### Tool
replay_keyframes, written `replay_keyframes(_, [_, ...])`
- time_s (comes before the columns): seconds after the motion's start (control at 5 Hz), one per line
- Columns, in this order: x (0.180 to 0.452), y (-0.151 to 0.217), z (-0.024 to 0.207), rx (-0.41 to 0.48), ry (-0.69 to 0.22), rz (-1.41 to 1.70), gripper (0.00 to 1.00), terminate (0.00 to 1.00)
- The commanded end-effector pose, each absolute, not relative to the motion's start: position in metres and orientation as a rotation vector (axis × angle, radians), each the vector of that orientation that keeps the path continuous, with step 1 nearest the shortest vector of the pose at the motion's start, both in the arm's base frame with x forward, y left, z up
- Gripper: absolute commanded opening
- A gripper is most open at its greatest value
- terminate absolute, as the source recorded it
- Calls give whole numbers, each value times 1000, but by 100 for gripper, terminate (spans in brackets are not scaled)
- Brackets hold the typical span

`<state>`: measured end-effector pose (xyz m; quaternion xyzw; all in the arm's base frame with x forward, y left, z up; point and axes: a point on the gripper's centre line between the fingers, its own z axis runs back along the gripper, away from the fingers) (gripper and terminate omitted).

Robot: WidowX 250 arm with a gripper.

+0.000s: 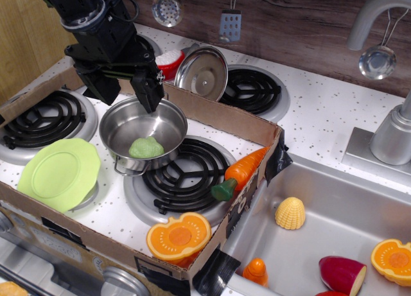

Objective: Put broccoli in pot

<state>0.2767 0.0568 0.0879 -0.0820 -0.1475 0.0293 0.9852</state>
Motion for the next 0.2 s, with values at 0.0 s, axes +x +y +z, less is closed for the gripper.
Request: replay_keyframes(0.0, [280,64,107,-147,-354,47,100,100])
